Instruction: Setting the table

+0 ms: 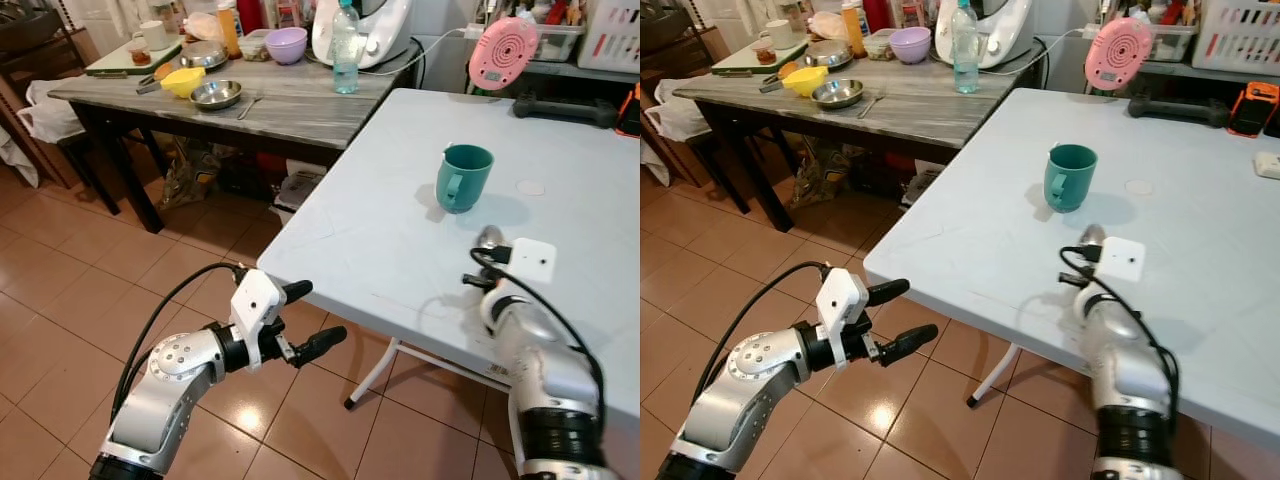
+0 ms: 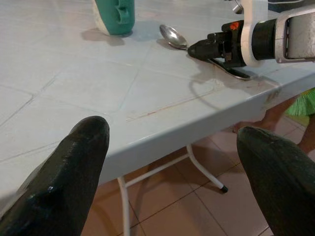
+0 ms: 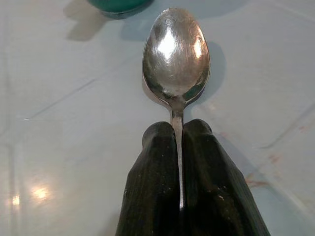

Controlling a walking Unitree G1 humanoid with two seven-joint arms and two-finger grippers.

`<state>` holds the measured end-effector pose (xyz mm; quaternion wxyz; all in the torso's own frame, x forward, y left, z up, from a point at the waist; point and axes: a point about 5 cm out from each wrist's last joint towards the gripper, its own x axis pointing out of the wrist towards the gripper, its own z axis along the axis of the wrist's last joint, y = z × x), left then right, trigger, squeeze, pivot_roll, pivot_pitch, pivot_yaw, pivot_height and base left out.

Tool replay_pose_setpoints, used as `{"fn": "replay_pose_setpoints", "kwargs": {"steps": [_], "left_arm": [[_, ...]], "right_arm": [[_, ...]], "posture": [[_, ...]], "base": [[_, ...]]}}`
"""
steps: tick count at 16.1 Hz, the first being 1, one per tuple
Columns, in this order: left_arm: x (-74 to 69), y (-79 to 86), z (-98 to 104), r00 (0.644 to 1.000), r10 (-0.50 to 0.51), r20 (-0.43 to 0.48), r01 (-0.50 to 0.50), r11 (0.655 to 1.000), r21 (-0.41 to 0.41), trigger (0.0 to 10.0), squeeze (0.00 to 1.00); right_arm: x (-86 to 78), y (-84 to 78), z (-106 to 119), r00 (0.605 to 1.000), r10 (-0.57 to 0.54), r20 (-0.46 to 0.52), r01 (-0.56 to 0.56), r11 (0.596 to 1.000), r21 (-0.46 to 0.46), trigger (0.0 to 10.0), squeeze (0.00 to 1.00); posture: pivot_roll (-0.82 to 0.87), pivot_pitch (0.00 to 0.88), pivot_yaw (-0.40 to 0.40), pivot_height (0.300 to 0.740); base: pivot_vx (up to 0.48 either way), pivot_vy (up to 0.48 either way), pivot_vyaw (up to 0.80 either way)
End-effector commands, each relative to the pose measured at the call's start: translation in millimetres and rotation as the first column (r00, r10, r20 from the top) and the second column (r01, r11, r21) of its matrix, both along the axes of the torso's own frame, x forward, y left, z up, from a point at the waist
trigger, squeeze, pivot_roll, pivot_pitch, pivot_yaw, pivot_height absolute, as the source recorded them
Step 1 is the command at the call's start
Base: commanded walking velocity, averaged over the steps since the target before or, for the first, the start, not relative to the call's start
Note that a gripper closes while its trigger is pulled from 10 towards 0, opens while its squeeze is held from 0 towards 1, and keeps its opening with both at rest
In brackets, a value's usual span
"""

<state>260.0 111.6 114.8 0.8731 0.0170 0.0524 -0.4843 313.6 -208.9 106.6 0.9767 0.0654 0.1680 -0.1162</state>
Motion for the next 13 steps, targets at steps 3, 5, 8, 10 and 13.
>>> {"fn": "replay_pose_setpoints", "kwargs": {"steps": [3,5,8,10,13], "left_arm": [[15.9,20.0,3.6,0.987,0.156,0.041,-0.156,0.988,0.006,10.0,0.0],[23.3,27.9,5.6,0.968,0.242,0.065,-0.241,0.97,-0.008,10.0,0.0],[33.5,35.6,8.5,0.928,0.36,0.101,-0.36,0.933,-0.017,10.0,0.0],[40.4,40.0,10.2,0.892,0.443,0.093,-0.44,0.897,-0.052,10.0,0.0],[48.6,44.2,10.7,0.845,0.531,0.07,-0.525,0.847,-0.088,10.0,0.0]], "right_arm": [[1.6,18.5,27.0,0.983,0.031,0.184,-0.027,0.999,-0.026,0.0,0.0],[0.2,27.2,44.4,0.956,0.063,0.285,-0.041,0.996,-0.085,0.0,0.0],[0.7,36.7,63.5,0.92,0.127,0.371,-0.071,0.984,-0.161,0.0,0.0],[1.7,41.3,71.8,0.904,0.164,0.396,-0.085,0.974,-0.21,10.0,0.0],[1.4,41.4,68.9,0.909,0.161,0.385,-0.087,0.976,-0.202,10.0,0.0]], "posture": [[-0.08,0.0,0.093,0.74],[-0.08,0.0,0.087,0.74],[-0.08,0.0,0.084,0.74],[-0.08,0.0,0.083,0.74],[-0.08,0.0,0.074,0.74]], "base": [[0.0,0.0,0.0],[0.0,0.0,0.0],[0.0,0.0,0.0],[0.0,0.0,0.0],[0.0,0.0,0.0]]}}
